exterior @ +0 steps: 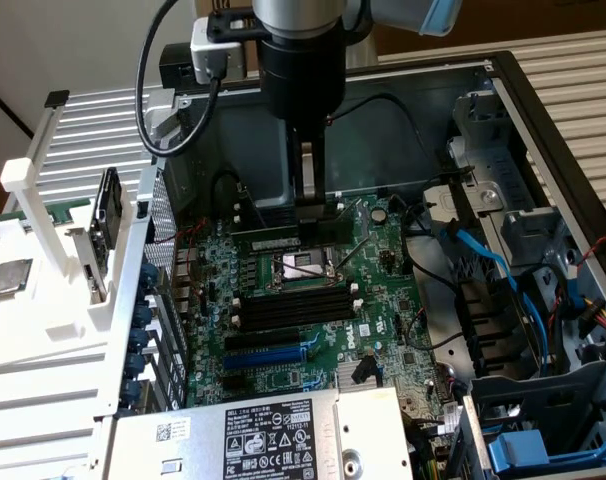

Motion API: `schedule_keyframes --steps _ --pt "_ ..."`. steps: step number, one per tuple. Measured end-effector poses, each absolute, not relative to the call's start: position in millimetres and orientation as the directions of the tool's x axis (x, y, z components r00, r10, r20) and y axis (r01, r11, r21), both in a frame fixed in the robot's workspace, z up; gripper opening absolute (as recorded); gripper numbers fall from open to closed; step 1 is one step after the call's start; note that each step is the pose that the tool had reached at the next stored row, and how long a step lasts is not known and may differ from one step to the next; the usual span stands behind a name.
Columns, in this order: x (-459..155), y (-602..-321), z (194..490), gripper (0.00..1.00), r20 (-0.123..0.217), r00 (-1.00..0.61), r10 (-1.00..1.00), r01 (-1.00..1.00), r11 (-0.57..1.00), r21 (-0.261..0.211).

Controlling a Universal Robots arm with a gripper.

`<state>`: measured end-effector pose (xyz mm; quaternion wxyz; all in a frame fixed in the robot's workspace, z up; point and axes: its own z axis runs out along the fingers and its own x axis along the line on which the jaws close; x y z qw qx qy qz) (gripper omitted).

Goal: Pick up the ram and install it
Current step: 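Insert the ram into the slot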

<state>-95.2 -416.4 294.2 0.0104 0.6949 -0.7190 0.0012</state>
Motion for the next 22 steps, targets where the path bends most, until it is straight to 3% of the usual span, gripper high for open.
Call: schedule_keyframes --steps 18,22 --pt "-95 -429 278 0.13 0.014 -0.031 -0.999 -0.999 0.031 0.012" --pt "-95 -431 276 0.13 -0.014 -0.027 -1.0 -1.0 0.027 0.012"
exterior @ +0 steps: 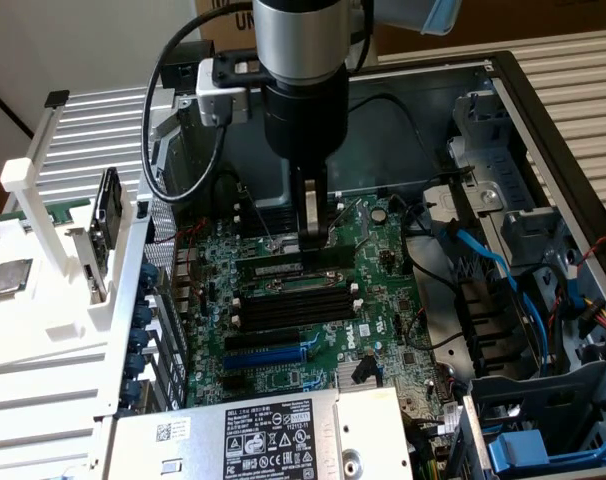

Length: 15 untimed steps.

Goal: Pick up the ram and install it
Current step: 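Insert the ram into the slot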

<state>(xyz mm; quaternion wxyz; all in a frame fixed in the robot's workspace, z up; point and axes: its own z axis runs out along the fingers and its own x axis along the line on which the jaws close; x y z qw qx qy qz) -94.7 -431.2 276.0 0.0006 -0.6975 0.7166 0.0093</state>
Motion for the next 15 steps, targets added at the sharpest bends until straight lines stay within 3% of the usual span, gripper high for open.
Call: schedule_keyframes --steps 2,15 --pt "-95 -435 275 0.13 -0.026 -0.027 -0.999 -1.0 0.027 0.014" --pt "-95 -437 263 0.13 -0.028 0.004 -1.0 -1.0 -0.005 0.015"
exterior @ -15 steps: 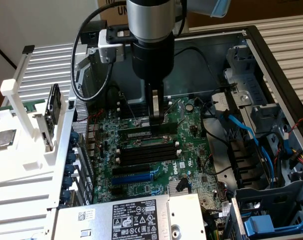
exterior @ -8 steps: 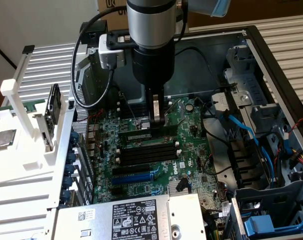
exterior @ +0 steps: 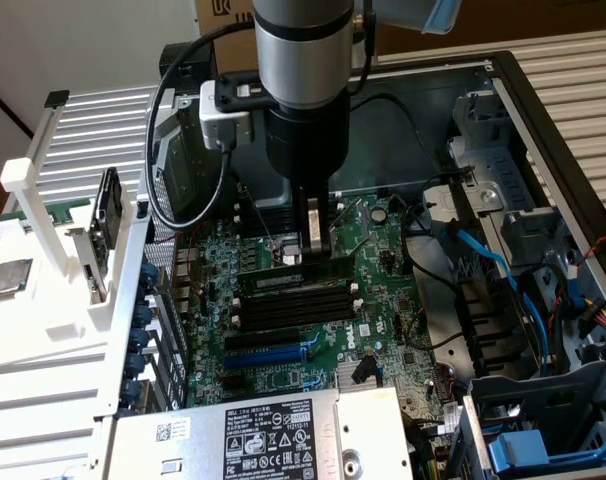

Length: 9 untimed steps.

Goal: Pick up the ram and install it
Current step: 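Insert the ram into the slot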

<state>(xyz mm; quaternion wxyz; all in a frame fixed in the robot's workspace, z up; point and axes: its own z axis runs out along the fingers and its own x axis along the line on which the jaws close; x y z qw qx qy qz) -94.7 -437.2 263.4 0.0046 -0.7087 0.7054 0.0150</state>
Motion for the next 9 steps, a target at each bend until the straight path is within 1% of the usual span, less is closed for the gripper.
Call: schedule_keyframes --steps 9 --pt "-95 -437 248 0.13 -0.031 0.004 -1.0 -1.0 -0.005 0.015"
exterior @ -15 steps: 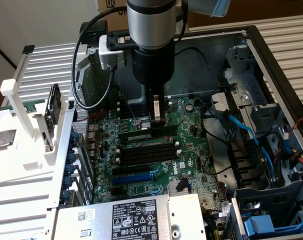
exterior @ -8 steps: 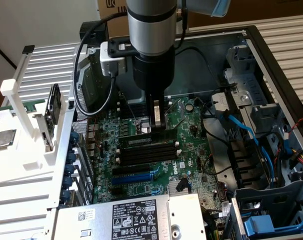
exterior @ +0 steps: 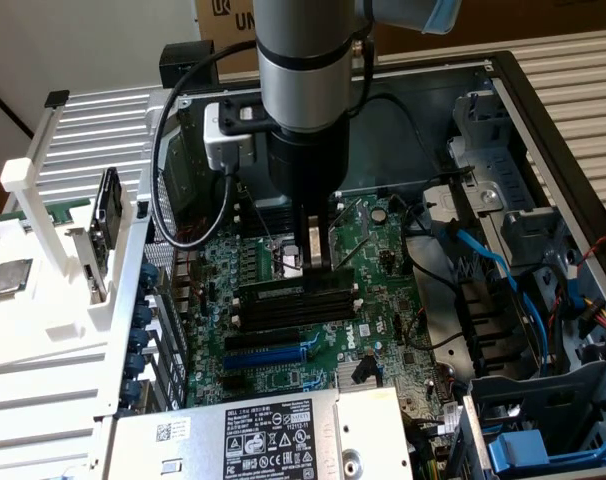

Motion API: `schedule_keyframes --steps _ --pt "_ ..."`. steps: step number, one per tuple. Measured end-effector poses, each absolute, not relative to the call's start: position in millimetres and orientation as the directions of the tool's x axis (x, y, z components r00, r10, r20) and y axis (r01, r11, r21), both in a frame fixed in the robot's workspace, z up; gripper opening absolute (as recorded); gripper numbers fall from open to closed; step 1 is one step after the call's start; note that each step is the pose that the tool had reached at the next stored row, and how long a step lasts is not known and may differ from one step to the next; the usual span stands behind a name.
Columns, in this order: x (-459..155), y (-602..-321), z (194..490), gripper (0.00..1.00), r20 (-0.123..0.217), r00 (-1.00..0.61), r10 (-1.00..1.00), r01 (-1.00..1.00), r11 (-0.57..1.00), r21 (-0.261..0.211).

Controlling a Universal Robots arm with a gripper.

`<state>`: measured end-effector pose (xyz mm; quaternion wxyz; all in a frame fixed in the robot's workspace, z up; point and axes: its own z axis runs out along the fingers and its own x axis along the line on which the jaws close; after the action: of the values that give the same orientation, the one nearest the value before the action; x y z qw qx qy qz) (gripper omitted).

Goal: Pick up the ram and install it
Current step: 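Insert the ram into the slot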

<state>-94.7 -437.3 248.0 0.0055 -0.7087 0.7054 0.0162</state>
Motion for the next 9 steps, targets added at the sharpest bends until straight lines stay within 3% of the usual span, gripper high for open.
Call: schedule_keyframes --steps 9 --pt "-95.0 -439.9 241.9 0.13 -0.034 0.004 -0.999 -1.0 -0.005 0.016"
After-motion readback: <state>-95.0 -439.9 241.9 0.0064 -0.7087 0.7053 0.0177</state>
